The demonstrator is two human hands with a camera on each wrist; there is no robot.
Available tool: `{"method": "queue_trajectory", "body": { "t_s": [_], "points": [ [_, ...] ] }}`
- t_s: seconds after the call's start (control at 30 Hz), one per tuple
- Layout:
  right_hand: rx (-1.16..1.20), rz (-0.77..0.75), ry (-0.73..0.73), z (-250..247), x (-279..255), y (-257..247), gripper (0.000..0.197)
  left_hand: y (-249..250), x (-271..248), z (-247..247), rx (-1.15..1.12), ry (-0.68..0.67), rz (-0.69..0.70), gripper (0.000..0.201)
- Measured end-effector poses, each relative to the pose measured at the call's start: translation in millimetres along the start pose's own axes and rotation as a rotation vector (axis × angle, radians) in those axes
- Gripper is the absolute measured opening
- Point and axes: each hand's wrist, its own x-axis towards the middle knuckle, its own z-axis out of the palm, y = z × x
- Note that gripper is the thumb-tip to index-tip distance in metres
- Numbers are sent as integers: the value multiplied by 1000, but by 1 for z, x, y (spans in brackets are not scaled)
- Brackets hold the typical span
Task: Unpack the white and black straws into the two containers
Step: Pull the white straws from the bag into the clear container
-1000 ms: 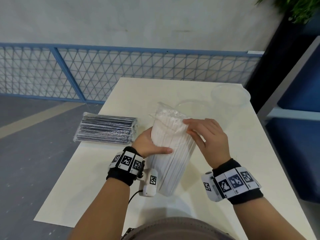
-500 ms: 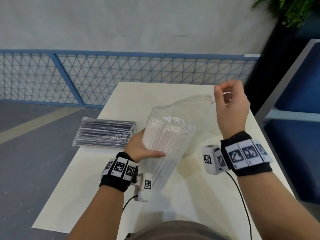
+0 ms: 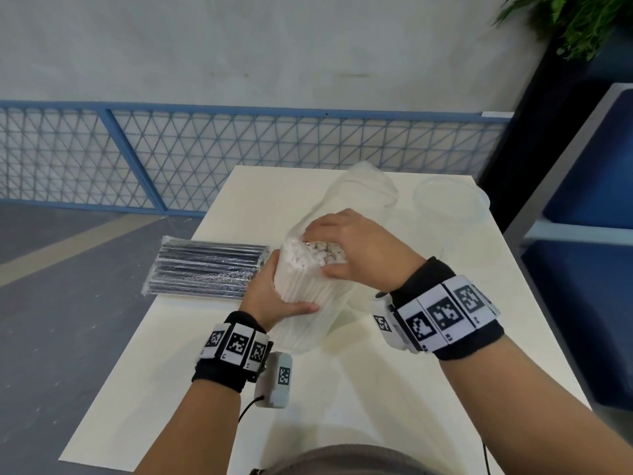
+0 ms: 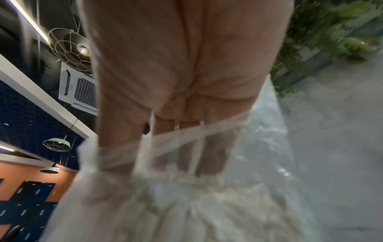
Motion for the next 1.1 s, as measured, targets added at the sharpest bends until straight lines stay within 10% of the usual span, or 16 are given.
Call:
{"method": "queue_trajectory", "body": {
  "t_s": [0.27,1.1],
  "points": [
    [-95,-1,-131,12,23,-4,72,3,3,1,-7,-66,-30,108],
    [231,-67,208,-23,19,24,29,7,12,14,-102,7,-87,48]
  ]
}}
